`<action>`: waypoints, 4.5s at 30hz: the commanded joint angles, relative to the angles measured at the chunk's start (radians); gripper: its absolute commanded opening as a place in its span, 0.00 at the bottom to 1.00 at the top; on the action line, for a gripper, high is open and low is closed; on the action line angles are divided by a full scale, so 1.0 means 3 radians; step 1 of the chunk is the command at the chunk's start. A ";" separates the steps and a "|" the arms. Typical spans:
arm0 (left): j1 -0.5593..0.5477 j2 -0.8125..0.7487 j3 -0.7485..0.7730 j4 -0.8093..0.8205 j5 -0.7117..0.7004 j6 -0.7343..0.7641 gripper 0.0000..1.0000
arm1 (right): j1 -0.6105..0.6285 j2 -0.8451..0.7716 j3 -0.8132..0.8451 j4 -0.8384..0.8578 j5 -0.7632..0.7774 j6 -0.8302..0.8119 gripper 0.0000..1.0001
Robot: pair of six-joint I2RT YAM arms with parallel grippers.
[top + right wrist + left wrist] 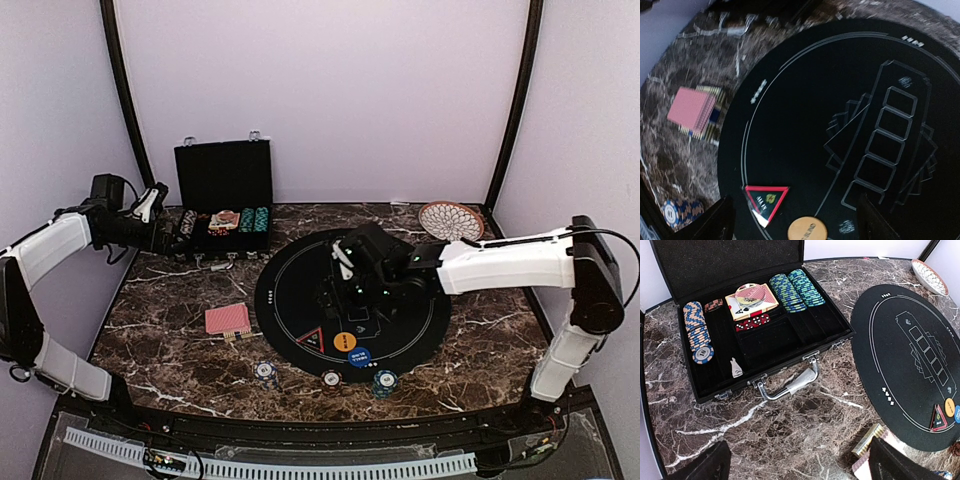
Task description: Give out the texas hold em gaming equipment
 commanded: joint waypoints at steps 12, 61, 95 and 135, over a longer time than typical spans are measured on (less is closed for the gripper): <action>0.0020 -0.0266 0.0180 -0.0310 0.0229 0.0001 0.99 | 0.0562 0.0801 0.0498 -0.0528 -0.0184 -0.0041 0.77; 0.0021 -0.0338 0.0300 -0.0451 0.0322 -0.0122 0.99 | 0.0250 0.2196 0.2008 -0.0399 0.0093 -0.0416 0.24; 0.0015 -0.0413 0.0377 -0.0567 0.0473 -0.0116 0.99 | 0.0467 0.0638 0.0331 -0.0813 0.0603 0.0310 0.82; 0.0016 -0.0361 0.0546 -0.0633 0.0573 -0.0164 0.99 | 0.0519 0.0931 0.0022 -0.0745 0.0587 0.0630 0.51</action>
